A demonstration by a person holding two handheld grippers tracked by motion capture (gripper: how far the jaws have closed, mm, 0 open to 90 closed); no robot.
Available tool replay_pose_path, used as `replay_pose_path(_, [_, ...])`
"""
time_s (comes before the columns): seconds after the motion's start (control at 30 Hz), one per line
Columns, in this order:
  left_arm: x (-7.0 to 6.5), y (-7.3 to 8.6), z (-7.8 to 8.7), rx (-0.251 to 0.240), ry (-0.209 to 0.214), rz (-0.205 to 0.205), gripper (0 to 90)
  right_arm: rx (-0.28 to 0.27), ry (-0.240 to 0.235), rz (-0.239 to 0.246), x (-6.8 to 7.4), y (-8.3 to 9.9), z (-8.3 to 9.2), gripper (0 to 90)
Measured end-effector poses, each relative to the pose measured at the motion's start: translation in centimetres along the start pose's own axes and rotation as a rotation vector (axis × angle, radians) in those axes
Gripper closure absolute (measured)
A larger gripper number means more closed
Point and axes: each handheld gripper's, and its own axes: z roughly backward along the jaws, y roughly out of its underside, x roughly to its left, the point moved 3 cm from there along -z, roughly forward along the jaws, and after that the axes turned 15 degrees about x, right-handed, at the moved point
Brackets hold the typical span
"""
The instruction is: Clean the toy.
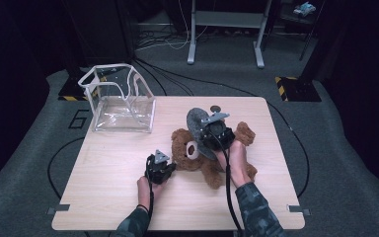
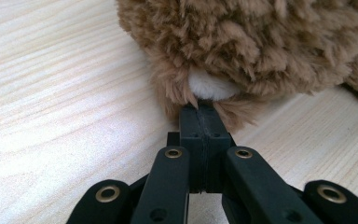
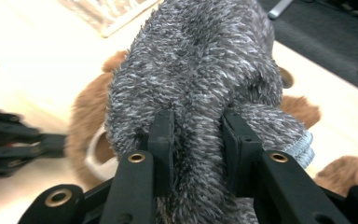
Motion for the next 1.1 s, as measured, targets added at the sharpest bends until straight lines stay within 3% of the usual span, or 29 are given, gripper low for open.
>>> replay_pose_path(0.17, [0.1,0.0,0.0,0.000,0.003,-0.005,89.2,0.065,0.002,0.049,-0.1,-0.9,-2.4,68.0])
replay_pose_path(0.23, [0.3,0.0,0.1,-0.002,0.036,-0.014,73.6,0.090,-0.007,0.040,-0.4,-0.9,-3.7,68.3])
replay_pose_path(0.3, [0.5,0.0,0.3,0.005,0.008,0.004,55.5,0.105,-0.011,0.033,-0.4,-0.8,-4.5,68.4])
replay_pose_path(0.33, [0.5,0.0,0.3,0.005,0.008,0.004,48.4,0.111,-0.021,0.010,-0.3,-0.7,-4.6,68.6])
replay_pose_path(0.4, [0.5,-0.2,1.0,-0.019,-0.016,0.017,37.9,0.112,-0.023,0.013,-0.4,-0.7,-4.7,68.6])
replay_pose_path(0.43, [0.1,-1.1,2.2,-0.071,-0.031,0.014,33.9,0.102,-0.028,0.016,-0.6,-0.7,-4.7,68.6])
replay_pose_path(0.5, [-0.7,-2.7,3.6,-0.130,-0.040,-0.010,29.3,0.105,-0.033,0.014,-0.6,-0.6,-4.8,68.6])
replay_pose_path(0.63, [-3.0,-6.4,4.9,-0.173,-0.035,-0.100,25.8,0.108,-0.042,-0.007,-0.5,-0.4,-4.9,68.6])
replay_pose_path(0.67, [-3.6,-7.2,4.8,-0.164,-0.046,-0.126,26.7,0.104,-0.042,0.009,-0.6,-0.4,-5.0,68.7])
replay_pose_path(0.73, [-4.5,-8.3,4.1,-0.158,-0.051,-0.155,28.3,0.106,-0.047,-0.019,-0.5,-0.4,-5.0,68.7])
replay_pose_path(0.77, [-4.8,-8.6,3.6,-0.131,-0.063,-0.167,31.7,0.103,-0.048,-0.013,-0.5,-0.3,-5.0,68.8])
replay_pose_path(0.8, [-4.9,-8.8,2.9,-0.109,-0.088,-0.169,33.0,0.104,-0.046,-0.012,-0.5,-0.3,-5.0,68.9])
replay_pose_path(0.87, [-4.9,-8.8,2.5,-0.098,-0.083,-0.164,36.6,0.110,-0.040,0.007,-0.7,-0.3,-5.1,69.1])
replay_pose_path(0.9, [-4.4,-8.7,2.1,-0.103,-0.063,-0.136,38.7,0.110,-0.034,0.017,-0.9,-0.3,-5.2,69.3])
replay_pose_path(0.97, [-3.9,-8.5,1.7,-0.089,-0.044,-0.116,42.8,0.115,-0.039,-0.006,-1.1,-0.2,-5.2,69.6])
replay_pose_path(1.1, [-3.8,-8.2,1.4,-0.074,-0.031,-0.119,45.0,0.122,-0.010,-0.022,-2.1,-0.2,-4.9,70.3])
